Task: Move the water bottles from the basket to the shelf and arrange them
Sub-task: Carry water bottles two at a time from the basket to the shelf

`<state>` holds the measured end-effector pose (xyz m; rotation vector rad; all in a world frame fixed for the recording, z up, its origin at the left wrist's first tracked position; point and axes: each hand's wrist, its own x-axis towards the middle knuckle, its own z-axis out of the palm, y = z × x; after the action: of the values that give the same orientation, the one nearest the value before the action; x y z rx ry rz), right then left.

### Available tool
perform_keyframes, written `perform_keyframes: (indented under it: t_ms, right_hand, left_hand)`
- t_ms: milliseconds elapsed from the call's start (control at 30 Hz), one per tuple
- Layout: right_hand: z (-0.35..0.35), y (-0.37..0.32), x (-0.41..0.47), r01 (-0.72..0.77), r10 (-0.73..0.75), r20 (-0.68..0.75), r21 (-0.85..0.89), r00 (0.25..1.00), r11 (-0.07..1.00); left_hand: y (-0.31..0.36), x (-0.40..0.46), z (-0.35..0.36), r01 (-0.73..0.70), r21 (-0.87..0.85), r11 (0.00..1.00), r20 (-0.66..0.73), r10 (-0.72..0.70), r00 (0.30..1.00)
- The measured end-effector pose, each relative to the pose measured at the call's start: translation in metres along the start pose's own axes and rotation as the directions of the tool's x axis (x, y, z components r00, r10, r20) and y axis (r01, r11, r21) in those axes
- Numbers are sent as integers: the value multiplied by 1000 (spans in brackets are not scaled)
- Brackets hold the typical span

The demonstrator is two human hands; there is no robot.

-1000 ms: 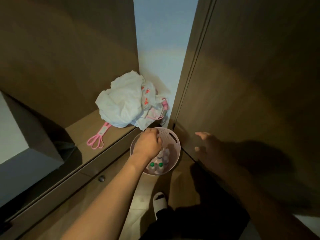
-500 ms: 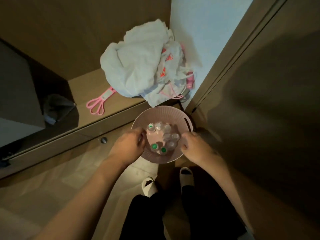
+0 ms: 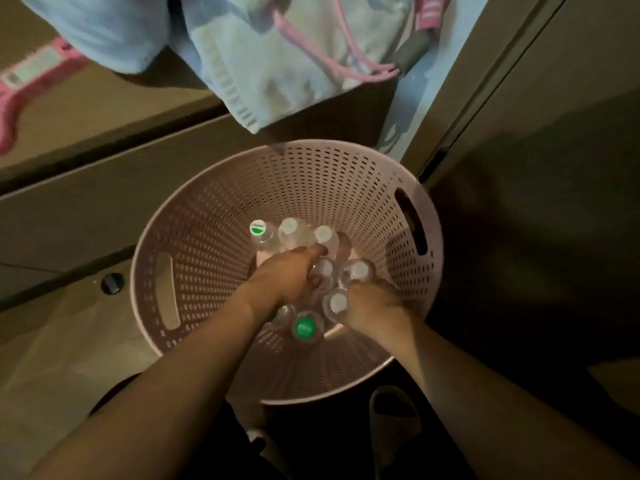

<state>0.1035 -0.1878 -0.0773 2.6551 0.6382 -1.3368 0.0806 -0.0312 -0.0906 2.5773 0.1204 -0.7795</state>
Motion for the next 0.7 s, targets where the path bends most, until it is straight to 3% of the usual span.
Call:
perform_keyframes:
  t_ms: [133, 267, 367, 533, 700]
  right_hand:
    - [18, -7, 27, 33, -40, -46, -144, 998, 989]
    - [13, -7, 22, 14, -41, -121, -213, 992, 977]
    - [11, -9, 20, 125, -168, -180, -231, 969, 965]
    - [-6, -16, -3, 249, -248, -267, -29, 931, 968]
    - [-104, -34, -94, 287, -228, -432, 76, 873, 955]
  left_hand:
    - [-3, 23, 25, -70, 191, 979, -1, 72, 997]
    - [-1, 16, 26, -18, 145, 989, -30, 23, 999]
    - [-11, 4, 23, 36, 138, 990, -58, -28, 998]
    - [-20, -27, -5, 119, -59, 991, -142, -126, 982]
    - [12, -109, -114, 104, -128, 986, -278, -136, 951]
